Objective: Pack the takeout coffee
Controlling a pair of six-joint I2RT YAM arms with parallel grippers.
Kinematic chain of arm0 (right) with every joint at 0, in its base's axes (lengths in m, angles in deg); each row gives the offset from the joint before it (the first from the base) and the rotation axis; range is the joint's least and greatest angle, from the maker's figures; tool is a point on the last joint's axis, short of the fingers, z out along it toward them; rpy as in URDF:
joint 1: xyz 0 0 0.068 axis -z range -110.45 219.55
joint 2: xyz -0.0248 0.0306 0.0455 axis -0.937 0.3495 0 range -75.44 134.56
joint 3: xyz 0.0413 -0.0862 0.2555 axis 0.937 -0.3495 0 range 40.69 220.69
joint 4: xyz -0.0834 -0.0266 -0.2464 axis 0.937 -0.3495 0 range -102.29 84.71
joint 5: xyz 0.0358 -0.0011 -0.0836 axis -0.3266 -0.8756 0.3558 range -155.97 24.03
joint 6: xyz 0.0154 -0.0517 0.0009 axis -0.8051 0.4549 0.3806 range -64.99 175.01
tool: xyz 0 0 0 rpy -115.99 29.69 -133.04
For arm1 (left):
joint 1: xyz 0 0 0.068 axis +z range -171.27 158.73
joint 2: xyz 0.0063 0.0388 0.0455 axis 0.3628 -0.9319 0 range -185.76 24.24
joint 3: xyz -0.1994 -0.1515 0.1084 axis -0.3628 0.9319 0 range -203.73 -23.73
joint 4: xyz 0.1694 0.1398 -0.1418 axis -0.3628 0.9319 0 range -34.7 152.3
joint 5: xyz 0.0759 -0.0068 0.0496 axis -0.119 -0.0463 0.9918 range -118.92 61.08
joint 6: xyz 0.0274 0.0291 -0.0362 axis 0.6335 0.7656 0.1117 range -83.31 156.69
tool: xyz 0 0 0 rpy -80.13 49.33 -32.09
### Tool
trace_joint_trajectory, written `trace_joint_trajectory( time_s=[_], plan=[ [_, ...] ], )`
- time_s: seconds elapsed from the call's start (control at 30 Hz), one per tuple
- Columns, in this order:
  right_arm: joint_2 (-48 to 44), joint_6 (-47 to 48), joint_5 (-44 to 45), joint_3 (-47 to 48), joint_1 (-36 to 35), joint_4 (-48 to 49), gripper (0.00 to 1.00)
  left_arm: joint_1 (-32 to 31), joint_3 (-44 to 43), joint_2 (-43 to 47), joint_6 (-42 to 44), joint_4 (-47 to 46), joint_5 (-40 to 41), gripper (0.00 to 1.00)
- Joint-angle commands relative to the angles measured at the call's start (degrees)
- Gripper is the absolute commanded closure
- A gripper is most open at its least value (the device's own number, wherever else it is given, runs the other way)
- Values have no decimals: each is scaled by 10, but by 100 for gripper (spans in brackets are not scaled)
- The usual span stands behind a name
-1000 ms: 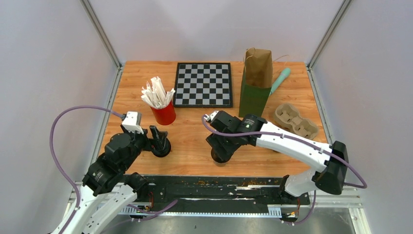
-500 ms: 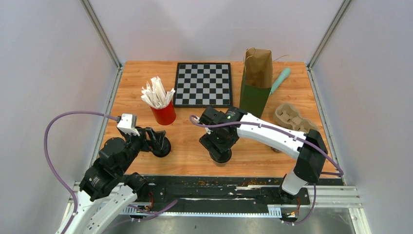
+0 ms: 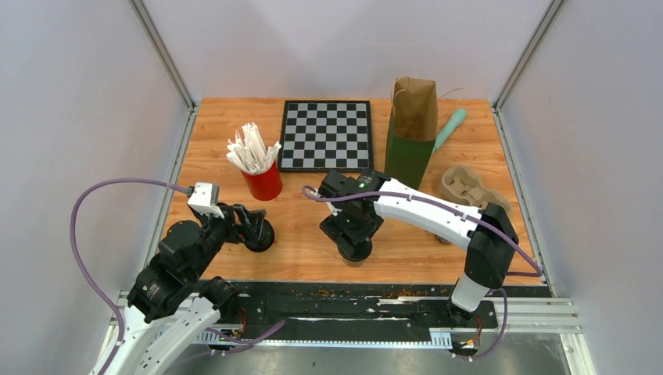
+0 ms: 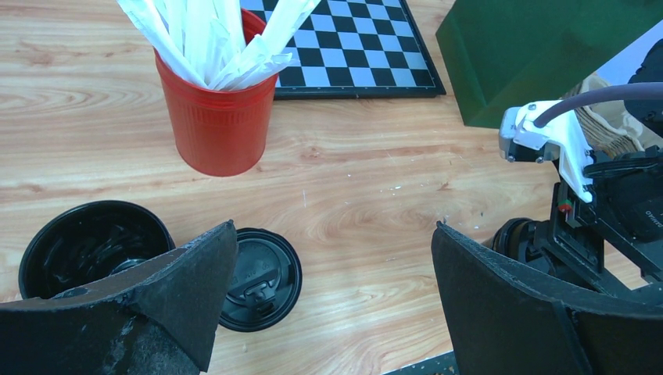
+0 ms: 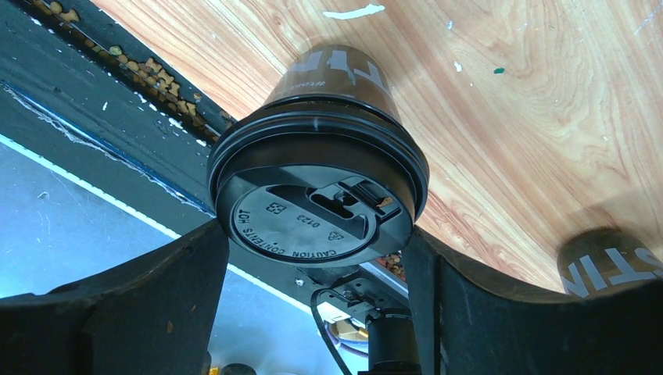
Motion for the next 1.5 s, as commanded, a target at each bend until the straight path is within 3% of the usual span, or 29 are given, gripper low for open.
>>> trace_joint_trajectory(
  time_s=[0.0,0.2,0.47,1.47],
  plan=[
    [10,9,-14,12,6,18,22,2,1,4,12,-21,2,0],
    [23,10,-13,9,9,23,18,2,1,7,13,-20,2,0],
    [24,4,-12,28,9,5,23,3,1,8,13,-22,3,0],
    [24,9,6,34,28,-16,22,2,2,9,15,-21,4,0]
  ],
)
